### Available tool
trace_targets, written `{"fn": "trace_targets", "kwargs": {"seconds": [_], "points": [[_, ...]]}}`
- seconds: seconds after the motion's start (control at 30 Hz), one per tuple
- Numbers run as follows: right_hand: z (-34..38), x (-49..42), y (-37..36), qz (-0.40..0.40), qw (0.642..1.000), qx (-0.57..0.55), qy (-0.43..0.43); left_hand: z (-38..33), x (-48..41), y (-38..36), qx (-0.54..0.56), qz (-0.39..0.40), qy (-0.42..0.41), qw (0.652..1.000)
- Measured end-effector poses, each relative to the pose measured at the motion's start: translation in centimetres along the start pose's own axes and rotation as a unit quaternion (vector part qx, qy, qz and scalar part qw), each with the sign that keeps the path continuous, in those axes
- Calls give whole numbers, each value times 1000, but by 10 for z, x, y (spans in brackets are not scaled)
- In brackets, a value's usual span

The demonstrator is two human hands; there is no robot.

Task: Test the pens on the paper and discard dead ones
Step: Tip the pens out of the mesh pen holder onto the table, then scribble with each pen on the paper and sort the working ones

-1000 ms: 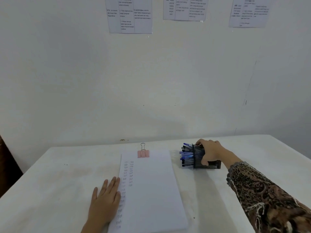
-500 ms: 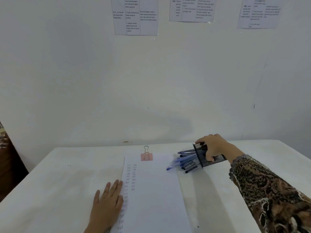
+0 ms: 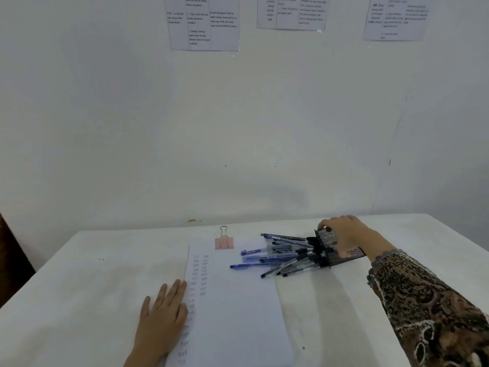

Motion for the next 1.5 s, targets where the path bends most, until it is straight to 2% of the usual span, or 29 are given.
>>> {"fn": "trace_targets", "kwargs": {"seconds": [0.2,0.37,0.5,0.6,0.67,0.77,0.93,1.03,1.1,1.4,1.5], "points": [[-24,18,-6,-3,998,23,-52,2,0,-2,8,4,4,1000],[-46,31,-1,-40,993,18,-109,2,-1,-1,11,-6,1,1000],[-64,37,8,-87,984,-35,-153,3,-1,-3,2,-7,-5,1000],[-78,38,13,-142,961,-140,-190,2,-1,-5,-8,-10,-12,1000],[-79,33,13,-190,928,-258,-189,4,-2,-6,-9,-13,-8,1000],[-75,27,10,-266,851,-414,-182,4,-2,-6,-11,-17,-10,1000],[-67,16,-12,-343,712,-571,-222,3,-4,-5,8,-16,0,1000],[-67,6,-25,-353,673,-603,-243,3,-3,-4,17,-27,12,999],[-69,0,-31,-350,664,-610,-254,6,-5,-6,31,-29,21,999],[-72,-20,-47,-326,676,-604,-270,7,-10,-5,44,-58,12,997],[-77,-19,-57,-317,672,-606,-284,13,-8,-14,38,0,4,999]]}}
Point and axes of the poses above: each hand's wrist, its own x-axis away from the middle knuckle, its own y-axis out of the back of the hand, z = x × y, the point moved 8 cm from there along -x, towards the middle knuckle, and after that the axes turned 4 degrees about -z, right-handed, at the moved point
